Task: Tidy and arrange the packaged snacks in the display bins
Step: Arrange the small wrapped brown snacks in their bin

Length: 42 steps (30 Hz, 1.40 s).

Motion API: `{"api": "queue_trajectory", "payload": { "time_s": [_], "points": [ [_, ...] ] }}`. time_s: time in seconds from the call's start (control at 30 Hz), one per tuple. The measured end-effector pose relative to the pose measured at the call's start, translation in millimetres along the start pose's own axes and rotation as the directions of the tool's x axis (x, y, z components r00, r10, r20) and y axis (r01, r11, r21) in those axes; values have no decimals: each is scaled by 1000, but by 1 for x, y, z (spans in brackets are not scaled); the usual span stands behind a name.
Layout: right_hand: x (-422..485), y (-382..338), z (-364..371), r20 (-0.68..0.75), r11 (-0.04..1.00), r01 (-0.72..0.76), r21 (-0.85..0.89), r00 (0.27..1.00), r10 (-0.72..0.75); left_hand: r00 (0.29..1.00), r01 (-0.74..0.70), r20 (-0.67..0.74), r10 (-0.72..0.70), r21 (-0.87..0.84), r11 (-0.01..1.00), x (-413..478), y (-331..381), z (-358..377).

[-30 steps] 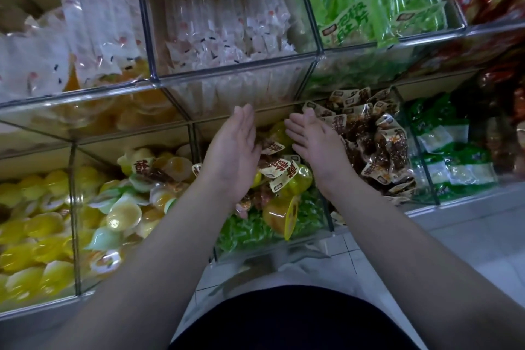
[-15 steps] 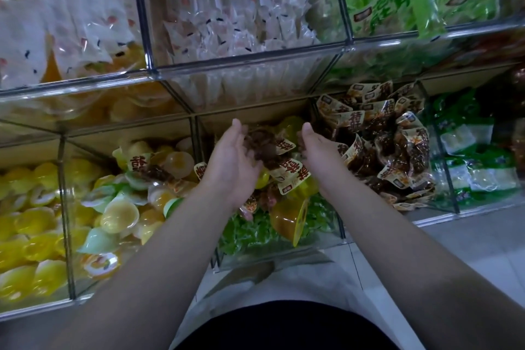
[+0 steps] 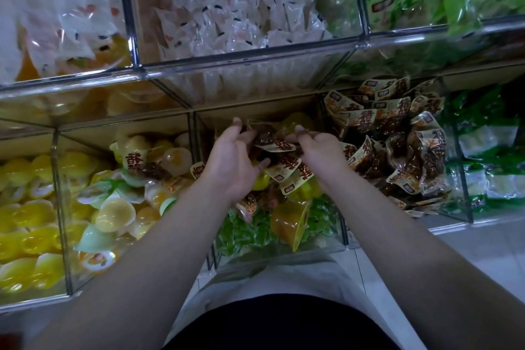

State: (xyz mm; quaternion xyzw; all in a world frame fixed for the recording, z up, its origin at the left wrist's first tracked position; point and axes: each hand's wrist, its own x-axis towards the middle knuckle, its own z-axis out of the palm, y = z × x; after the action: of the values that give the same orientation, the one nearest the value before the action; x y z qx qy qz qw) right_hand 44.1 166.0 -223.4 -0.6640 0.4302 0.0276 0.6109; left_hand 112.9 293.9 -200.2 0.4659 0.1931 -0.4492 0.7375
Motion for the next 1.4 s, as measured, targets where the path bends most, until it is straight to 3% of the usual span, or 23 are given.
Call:
{"api": "queue_trajectory", "payload": {
  "time_s": [0.17,0.6,0.9,1.2,1.4],
  "points": [
    [-2,-2,-9,-19,993,23,115,1000,-21,1000,-24,19,22,115,993,-10,-3,4],
    [-11,-14,-56,44,968,-5,252,999,-6,994,-64,97,45,202,977,-24,-26,38],
    [-13,5,-104,-23,983,53,178,998,-50,998,-51,58,39,238,970,-17,-59,74],
    [-1,25,-147,-136,985,48,164,990,-25,991,-39,136,-13,373,927,-7,-88,117],
    [1,33,-155,-149,982,20,189,989,9,989,-52,147,3,328,943,-6,-97,127]
  ]
}}
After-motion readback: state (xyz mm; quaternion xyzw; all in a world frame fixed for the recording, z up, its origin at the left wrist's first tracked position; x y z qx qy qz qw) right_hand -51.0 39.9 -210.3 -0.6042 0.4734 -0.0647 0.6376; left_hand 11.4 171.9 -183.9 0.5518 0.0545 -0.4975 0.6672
